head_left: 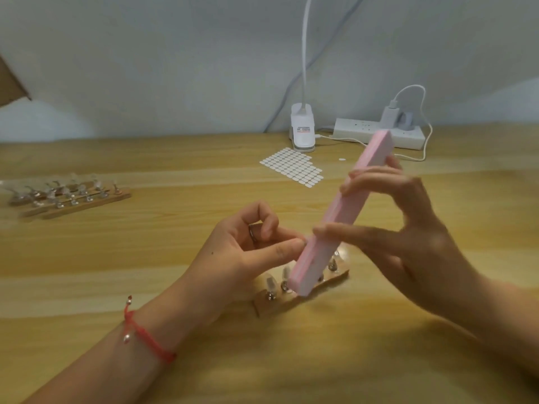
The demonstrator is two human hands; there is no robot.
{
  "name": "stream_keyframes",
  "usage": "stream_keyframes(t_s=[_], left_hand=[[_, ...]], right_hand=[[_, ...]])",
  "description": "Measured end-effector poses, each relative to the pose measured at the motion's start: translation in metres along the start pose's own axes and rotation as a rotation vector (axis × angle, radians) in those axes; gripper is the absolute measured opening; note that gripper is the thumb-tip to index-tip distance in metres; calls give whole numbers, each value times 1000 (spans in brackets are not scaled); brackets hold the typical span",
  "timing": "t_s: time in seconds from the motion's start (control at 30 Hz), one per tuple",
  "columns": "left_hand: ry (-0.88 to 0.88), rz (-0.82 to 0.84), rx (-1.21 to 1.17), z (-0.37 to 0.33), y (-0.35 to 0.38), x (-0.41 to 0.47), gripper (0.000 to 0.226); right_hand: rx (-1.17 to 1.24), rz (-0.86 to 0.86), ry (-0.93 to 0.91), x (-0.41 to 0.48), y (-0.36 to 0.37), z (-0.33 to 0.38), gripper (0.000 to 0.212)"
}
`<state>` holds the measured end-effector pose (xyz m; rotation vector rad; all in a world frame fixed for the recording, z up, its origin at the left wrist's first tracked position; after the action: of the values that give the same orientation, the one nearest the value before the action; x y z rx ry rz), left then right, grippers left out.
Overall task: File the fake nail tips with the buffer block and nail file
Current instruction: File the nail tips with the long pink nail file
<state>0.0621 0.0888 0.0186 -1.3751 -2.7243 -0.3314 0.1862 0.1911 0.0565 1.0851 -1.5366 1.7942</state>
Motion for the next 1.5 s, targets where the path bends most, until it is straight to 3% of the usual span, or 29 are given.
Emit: stream_keyframes(t_s=[0.07, 0.17, 0.27, 0.4, 0.53, 0.67, 0.8, 0.9, 0.97, 1.07, 1.17, 1.37, 1.5], left_hand=[[-19, 34, -40, 0, 5, -1, 33], [-19, 57, -52, -1, 6, -2, 36], [-4, 37, -5, -1, 4, -1, 37], [0, 69, -2, -1, 5, -3, 39], [14, 54, 3, -4, 4, -1, 37], [5, 70, -17, -3, 5, -4, 41], [-1, 76, -49, -4, 6, -7, 36], [-7, 67, -50, 0, 6, -6, 38], [-2, 54, -16, 0, 3, -5, 35], [-3, 27, -6, 1, 0, -4, 35], [-56, -18, -114, 4, -4, -2, 39], [-90, -117, -175, 9, -11, 1, 48], [-128, -71, -172, 11, -4, -2, 51]], right_hand=[[78, 55, -16, -10, 12, 15, 31], [34, 80, -172, -12, 17, 27, 44], [15, 45, -31, 0, 2, 2, 35], [94, 144, -206, -18, 20, 36, 36], [29, 57, -26, 0, 4, 5, 43], [85, 141, -194, -16, 21, 37, 46], [70, 75, 39, -4, 5, 11, 30], [162, 107, -9, -13, 15, 32, 32], [76, 87, -63, -7, 9, 18, 37], [-48, -49, 148, -1, -14, -32, 32], [-43, -96, 201, -8, -17, -41, 35], [43, -85, 7, -10, -8, 4, 39], [-36, 1, -128, -9, 5, 18, 41]])
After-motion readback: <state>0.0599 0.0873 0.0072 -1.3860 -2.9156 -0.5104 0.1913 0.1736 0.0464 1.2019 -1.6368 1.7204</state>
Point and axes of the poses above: each hand's wrist, its own x-axis towards the middle knuckle, its own y-axis out of the palm, z = x × y, the point moved 7 cm from there along x, towards the middle knuckle, and after that the axes turned 11 degrees about -z, right-handed, at the moved point
